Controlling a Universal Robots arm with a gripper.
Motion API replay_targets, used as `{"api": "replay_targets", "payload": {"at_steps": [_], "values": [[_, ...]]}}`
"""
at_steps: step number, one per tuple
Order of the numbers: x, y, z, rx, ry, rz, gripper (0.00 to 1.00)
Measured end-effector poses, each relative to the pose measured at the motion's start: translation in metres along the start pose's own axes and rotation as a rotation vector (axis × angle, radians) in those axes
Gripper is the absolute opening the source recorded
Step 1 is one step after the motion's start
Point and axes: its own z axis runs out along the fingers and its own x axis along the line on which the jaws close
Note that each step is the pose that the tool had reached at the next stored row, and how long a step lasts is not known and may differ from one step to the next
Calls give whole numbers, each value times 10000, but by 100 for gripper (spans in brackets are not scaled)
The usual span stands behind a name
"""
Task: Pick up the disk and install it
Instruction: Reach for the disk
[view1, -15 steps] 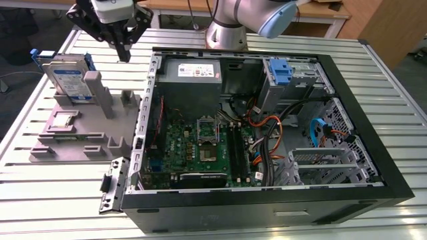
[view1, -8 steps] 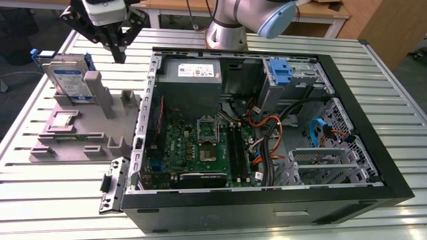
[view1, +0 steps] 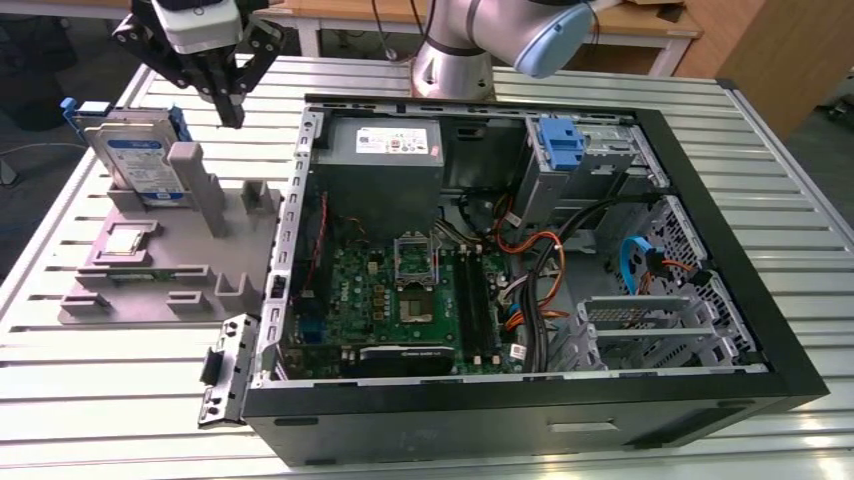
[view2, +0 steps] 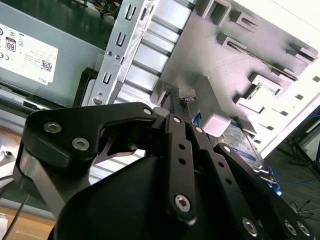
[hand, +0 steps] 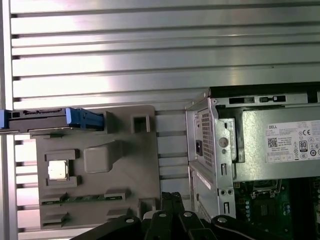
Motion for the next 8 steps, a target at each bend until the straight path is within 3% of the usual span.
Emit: {"api": "replay_targets", "payload": {"at_steps": [8], "values": [[76,53,20,1,2,-1,11]]}}
